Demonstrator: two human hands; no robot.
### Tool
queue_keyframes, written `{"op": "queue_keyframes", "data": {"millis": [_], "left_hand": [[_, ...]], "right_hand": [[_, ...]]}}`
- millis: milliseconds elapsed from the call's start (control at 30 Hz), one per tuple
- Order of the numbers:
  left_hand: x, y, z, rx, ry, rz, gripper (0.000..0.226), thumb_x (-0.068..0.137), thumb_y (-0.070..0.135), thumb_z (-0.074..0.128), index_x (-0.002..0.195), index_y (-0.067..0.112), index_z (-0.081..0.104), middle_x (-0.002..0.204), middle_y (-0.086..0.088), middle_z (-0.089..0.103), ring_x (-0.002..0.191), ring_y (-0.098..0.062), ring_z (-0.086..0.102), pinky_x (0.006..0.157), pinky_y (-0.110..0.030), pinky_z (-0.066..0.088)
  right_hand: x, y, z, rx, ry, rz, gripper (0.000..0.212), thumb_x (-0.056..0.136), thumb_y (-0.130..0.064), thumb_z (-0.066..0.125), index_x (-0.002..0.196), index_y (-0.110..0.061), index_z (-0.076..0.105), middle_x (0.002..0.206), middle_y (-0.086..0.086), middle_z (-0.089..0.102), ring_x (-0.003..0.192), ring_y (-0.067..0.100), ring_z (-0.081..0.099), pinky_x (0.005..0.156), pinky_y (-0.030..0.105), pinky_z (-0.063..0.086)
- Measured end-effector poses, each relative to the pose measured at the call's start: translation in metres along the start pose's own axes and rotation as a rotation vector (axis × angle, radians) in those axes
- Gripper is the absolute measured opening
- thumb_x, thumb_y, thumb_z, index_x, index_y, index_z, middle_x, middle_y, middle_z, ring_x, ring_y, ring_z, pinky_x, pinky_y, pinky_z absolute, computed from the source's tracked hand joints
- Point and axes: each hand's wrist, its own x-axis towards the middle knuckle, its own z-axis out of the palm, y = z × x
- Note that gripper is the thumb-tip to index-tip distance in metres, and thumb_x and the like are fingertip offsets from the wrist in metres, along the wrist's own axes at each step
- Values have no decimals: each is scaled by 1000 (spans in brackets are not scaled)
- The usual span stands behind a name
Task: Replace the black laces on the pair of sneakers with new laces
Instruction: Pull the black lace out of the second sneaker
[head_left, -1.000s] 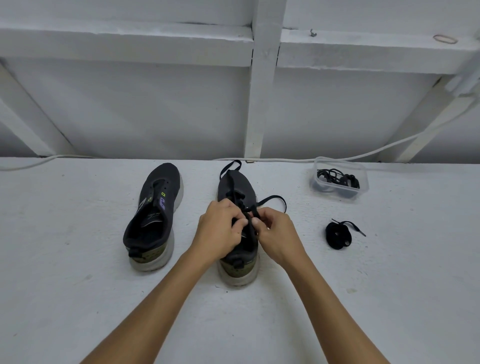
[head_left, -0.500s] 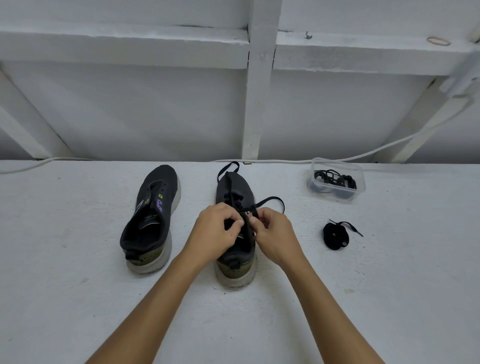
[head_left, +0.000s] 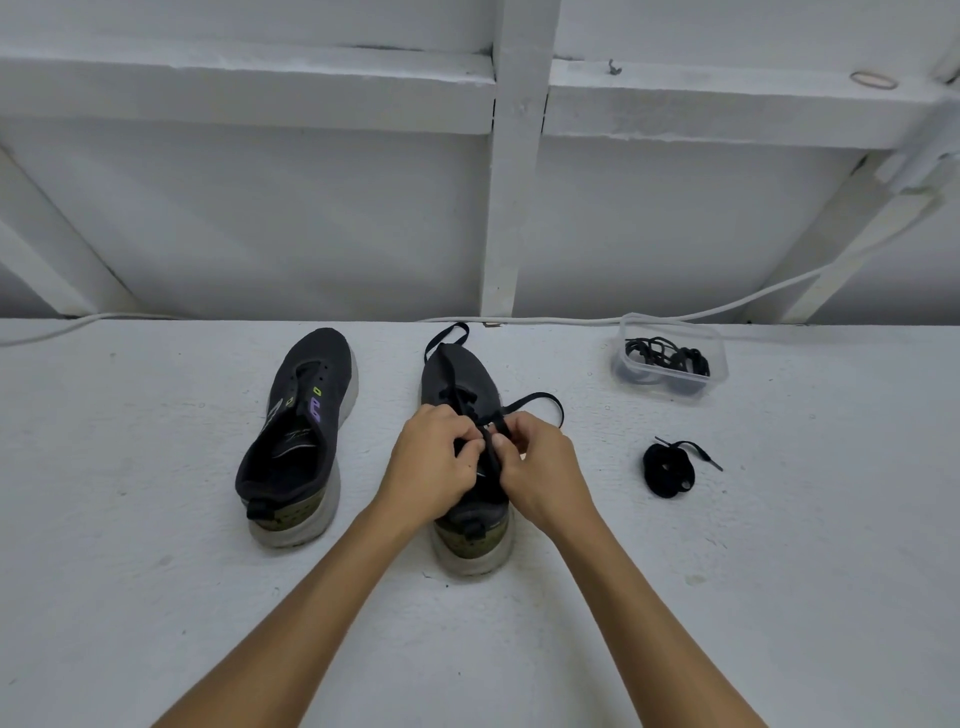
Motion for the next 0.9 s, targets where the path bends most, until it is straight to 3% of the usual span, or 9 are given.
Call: {"op": "queue_keyframes", "data": {"millis": [133, 233, 333, 400, 500, 600, 667, 733, 900], "left_hand": [[0, -3, -3, -90, -32, -4, 9, 91, 18, 67, 85, 17, 74, 88, 9, 61, 89, -10, 52, 77, -12, 37], [-2, -10, -6, -161, -36, 5, 3, 88, 21, 73, 89, 21, 76, 94, 15, 62, 91, -1, 58, 82, -12, 42], [-9, -16, -13, -383, 75, -46, 10, 84, 21, 78, 94, 23, 77, 101, 14, 65, 101, -2, 62, 86, -14, 48], [-15, -19, -15, -454, 116, -115, 8, 86, 21, 76, 94, 24, 76, 101, 12, 66, 102, -3, 63, 86, -19, 53], [-21, -25, -15, -594, 113, -281, 15, 97, 30, 62, 91, 30, 76, 100, 10, 69, 100, -4, 65, 91, -26, 53], [-19, -29, -15, -519, 88, -311, 17, 98, 28, 61, 93, 33, 76, 101, 13, 69, 98, 0, 64, 95, -26, 50], [-14, -26, -19, -435, 63, -297, 13, 92, 23, 68, 89, 33, 77, 99, 15, 69, 95, 8, 61, 85, -10, 44], [-8, -22, -22, -421, 37, -305, 11, 88, 24, 74, 82, 32, 78, 95, 15, 69, 90, 9, 61, 76, -3, 41], [8, -21, -21, -261, -1, -306, 9, 91, 27, 68, 83, 25, 72, 88, 13, 68, 84, 1, 62, 79, -19, 50]], "right_hand": [[5, 2, -5, 42, -48, 25, 13, 101, -21, 58, 92, -17, 68, 78, -4, 68, 69, 3, 60, 63, 14, 47], [9, 1, -12, 224, -103, 105, 13, 105, -19, 50, 96, -17, 60, 82, 1, 69, 76, 11, 67, 75, 32, 60], [7, 5, -13, 436, 40, 193, 14, 107, -14, 46, 99, -10, 58, 84, 8, 68, 73, 12, 71, 70, 30, 61], [4, 11, -11, 638, 214, 320, 16, 106, -17, 48, 112, -6, 58, 92, 11, 70, 75, 10, 74, 68, 26, 60], [-1, 12, -12, 901, 318, 459, 52, 104, -26, 54, 149, -7, 35, 106, 9, 73, 89, 14, 76, 79, 30, 60], [-14, 7, -10, 740, 226, 413, 76, 102, -37, 56, 160, -9, 14, 112, 4, 74, 100, 15, 74, 92, 34, 58], [-23, 1, -7, 485, 128, 276, 64, 99, -39, 60, 156, -19, 36, 109, -5, 75, 111, 14, 69, 98, 32, 55], [-27, -3, 1, 312, 0, 144, 40, 98, -37, 62, 137, -30, 62, 119, -23, 70, 123, -1, 59, 106, 22, 48], [-24, -4, 7, 158, -54, 40, 34, 104, -29, 52, 137, -27, 63, 139, -16, 60, 130, -7, 48, 105, 8, 33]]}}
